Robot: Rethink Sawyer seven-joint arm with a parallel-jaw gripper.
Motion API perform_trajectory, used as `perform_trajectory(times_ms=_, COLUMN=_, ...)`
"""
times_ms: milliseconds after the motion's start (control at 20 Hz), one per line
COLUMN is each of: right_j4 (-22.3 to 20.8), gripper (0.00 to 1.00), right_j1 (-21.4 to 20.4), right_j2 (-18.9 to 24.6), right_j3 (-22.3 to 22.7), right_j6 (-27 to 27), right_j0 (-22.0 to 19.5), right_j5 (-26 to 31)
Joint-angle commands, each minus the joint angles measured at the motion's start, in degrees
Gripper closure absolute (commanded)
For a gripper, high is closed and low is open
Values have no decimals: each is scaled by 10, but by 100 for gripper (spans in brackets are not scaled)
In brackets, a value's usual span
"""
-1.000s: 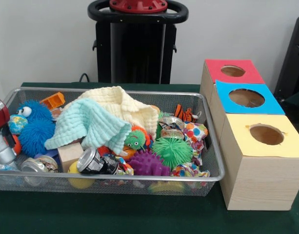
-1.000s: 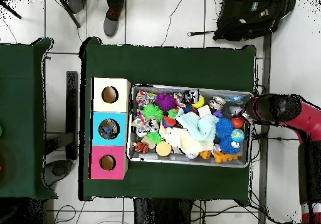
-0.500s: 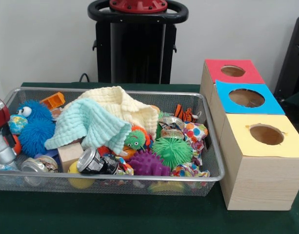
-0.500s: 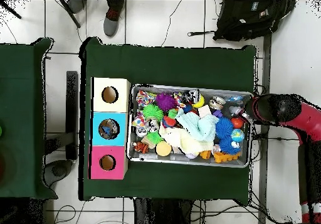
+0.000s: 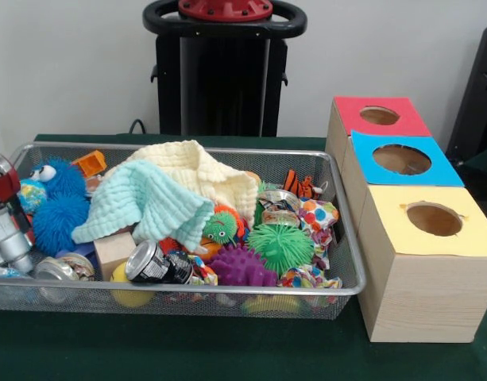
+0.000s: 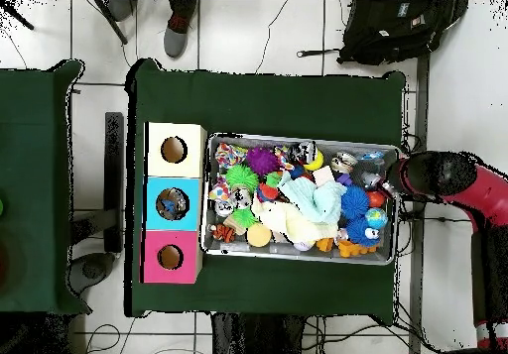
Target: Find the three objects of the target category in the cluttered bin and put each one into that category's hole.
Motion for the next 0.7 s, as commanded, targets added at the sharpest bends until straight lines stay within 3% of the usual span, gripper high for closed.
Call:
perform_trajectory(times_ms=50, right_j4=14, gripper=0, right_j1=26, right_j2=-146, right_j3=113, right_j6=265, right_j0=7, right_j5=-3)
perform_trajectory(times_ms=200, right_j4=26, gripper=0, right_j1=24, right_j2=-166, right_j3=138, right_j6=303, right_j0=13, right_j5=-60)
perform_trajectory(times_ms=450, right_j4=53, gripper=0, right_j1=33, right_j2=-200, right_j3=163, right_j6=351, right_j0=30, right_j5=-93)
perform_trajectory(times_ms=700, right_j4=78, gripper=0, right_j1=43, right_j2=-217, right_j3=182, right_j6=358, right_j0=36, right_j5=-122)
